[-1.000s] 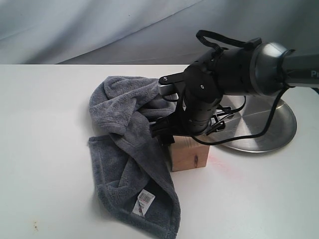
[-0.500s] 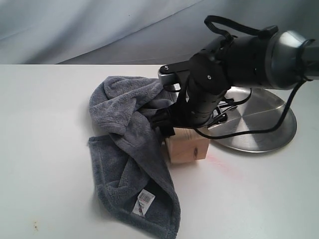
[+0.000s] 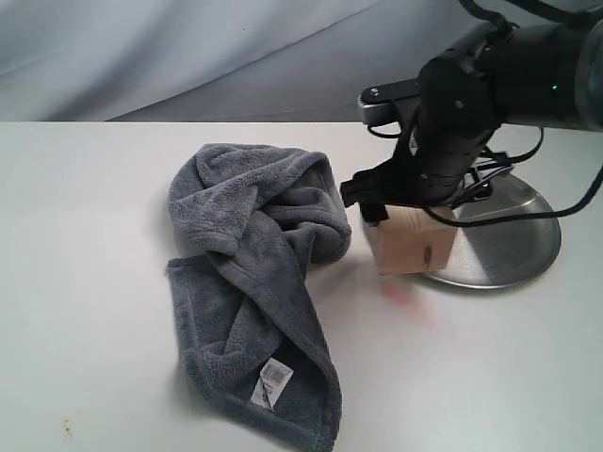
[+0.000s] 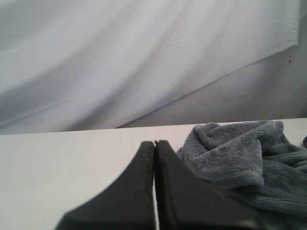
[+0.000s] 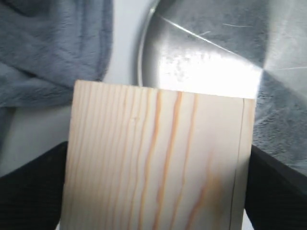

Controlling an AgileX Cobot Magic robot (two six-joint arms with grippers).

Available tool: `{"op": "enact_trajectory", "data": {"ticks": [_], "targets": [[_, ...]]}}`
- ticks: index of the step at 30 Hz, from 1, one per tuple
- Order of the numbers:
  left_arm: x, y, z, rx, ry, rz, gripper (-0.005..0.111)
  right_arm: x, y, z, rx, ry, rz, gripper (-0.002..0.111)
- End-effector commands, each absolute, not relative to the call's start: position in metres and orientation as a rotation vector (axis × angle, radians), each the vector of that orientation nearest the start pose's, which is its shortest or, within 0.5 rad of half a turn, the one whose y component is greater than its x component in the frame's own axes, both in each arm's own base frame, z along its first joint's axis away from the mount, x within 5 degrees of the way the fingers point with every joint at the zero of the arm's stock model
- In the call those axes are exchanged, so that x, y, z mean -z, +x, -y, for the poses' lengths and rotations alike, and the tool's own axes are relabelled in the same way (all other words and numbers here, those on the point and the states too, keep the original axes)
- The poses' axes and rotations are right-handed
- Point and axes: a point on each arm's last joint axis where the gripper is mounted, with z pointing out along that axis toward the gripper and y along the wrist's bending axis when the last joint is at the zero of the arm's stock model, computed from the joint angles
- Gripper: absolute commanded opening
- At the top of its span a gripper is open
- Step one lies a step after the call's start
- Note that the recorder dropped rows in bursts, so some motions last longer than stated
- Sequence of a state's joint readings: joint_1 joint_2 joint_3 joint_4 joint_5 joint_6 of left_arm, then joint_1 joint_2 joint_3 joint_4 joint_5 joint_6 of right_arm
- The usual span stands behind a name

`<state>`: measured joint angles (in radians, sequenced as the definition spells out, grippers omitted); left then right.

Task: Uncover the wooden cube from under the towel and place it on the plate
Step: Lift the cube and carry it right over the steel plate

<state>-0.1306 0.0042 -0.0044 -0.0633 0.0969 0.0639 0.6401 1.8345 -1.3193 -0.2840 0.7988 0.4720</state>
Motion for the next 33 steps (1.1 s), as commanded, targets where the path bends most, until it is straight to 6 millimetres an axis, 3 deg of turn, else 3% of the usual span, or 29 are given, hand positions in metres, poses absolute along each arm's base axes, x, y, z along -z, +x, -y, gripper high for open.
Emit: {"op": "enact_trajectory", "data": {"ticks": [1,10,15,29,33], "targets": [[-0.206,0.056,0.008,0.109,0.102,-1.565,0.000,-0.228,0.330,-0.185,0.072,-0.404,-2.668,0.039],[-0.206,0.056,0.008,0.109,0.102,-1.565,0.000,-0.232,0.354,-0.158,0.032,-0.316,-2.582,0.039],[-0.206,0.056,0.008,0.109,0.102,-1.565,0.000,-0.219,0.368,-0.145,0.032,-0.265,-2.585,0.039],[-0.206,0.056,0.008,0.109,0.102,-1.565,0.000,-0.177,0.384,-0.146,0.034,-0.275,-2.616,0.039],[-0.206,0.056,0.008,0.109,0.102,-1.565,0.000,-0.176,0.384,-0.145,0.037,-0.273,-2.620,0.039]]}}
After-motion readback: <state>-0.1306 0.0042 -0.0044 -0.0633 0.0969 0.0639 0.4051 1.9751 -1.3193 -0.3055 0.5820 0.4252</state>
